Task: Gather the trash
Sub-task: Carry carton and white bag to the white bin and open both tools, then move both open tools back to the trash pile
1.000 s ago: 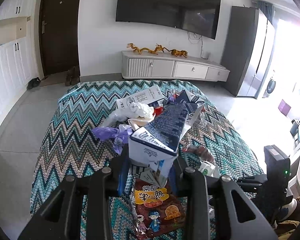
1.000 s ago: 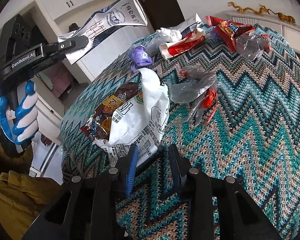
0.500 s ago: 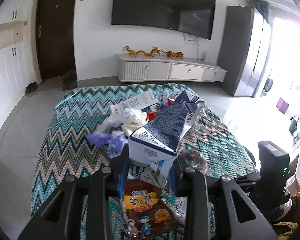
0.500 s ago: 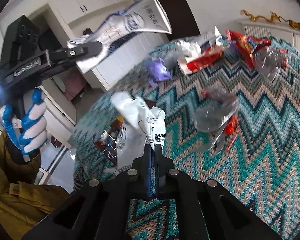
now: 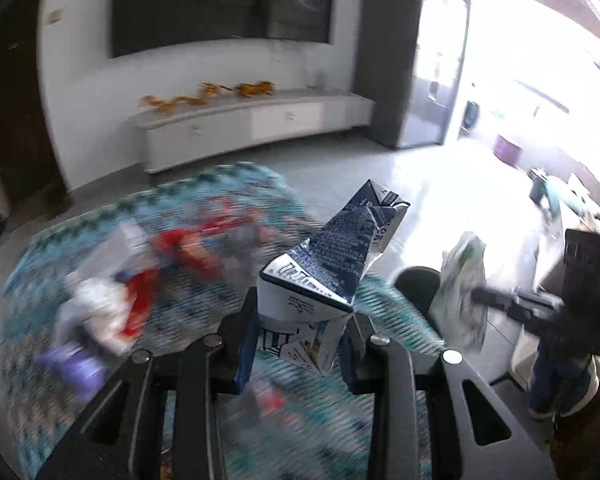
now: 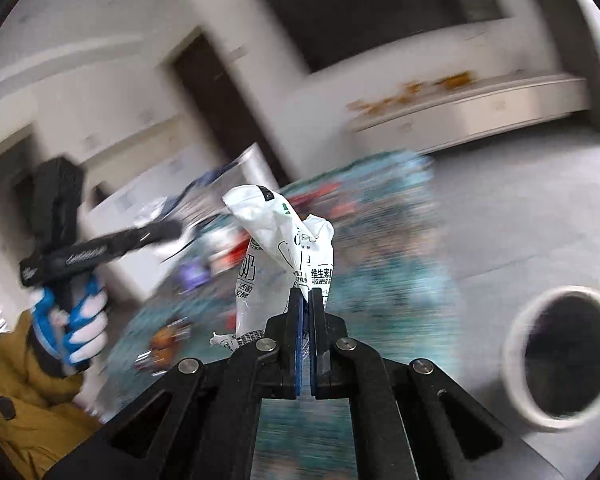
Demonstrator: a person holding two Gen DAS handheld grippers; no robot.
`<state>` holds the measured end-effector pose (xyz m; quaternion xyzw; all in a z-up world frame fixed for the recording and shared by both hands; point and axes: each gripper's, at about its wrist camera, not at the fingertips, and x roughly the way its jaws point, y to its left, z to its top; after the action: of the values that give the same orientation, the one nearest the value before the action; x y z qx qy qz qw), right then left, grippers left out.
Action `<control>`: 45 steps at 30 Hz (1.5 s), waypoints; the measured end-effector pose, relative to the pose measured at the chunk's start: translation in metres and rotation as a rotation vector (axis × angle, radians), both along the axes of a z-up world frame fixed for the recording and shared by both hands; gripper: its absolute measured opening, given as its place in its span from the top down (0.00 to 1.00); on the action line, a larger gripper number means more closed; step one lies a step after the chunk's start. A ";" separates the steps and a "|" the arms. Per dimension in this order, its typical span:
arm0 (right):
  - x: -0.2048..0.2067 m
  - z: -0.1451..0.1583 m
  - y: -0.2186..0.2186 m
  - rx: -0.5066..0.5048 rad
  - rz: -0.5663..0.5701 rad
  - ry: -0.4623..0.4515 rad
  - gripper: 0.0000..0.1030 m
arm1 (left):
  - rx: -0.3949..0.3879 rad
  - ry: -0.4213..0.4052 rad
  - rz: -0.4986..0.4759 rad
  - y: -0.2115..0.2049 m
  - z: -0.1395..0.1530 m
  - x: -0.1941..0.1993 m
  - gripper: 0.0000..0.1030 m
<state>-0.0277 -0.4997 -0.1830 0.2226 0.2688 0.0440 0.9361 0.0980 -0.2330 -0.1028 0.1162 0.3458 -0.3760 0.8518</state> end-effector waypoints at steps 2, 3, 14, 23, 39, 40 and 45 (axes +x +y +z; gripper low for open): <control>-0.013 -0.006 -0.036 -0.026 -0.121 0.034 0.98 | 0.018 0.011 -0.058 -0.041 -0.006 -0.001 0.69; -0.017 -0.009 -0.053 -0.042 -0.175 0.057 0.98 | 0.023 0.022 -0.080 -0.058 -0.009 -0.002 0.69; -0.008 -0.087 -0.173 -0.085 -0.476 0.309 0.97 | 0.141 0.201 -0.212 -0.250 -0.078 -0.009 0.69; -0.008 -0.128 -0.207 -0.037 -0.561 0.410 0.60 | 0.156 0.386 -0.225 -0.304 -0.131 0.004 0.61; -0.019 -0.018 -0.112 -0.092 -0.409 0.159 0.60 | -0.049 0.152 -0.054 -0.146 -0.019 0.005 0.45; -0.018 -0.011 -0.102 -0.099 -0.391 0.141 0.60 | -0.058 0.134 -0.035 -0.130 -0.012 0.004 0.45; -0.006 0.030 -0.047 -0.123 -0.302 0.061 0.59 | -0.108 0.045 0.042 -0.042 0.022 0.002 0.45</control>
<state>-0.0341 -0.5469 -0.1531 0.2040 0.2626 -0.1205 0.9354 0.1002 -0.2748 -0.0812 0.0542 0.3463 -0.3785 0.8567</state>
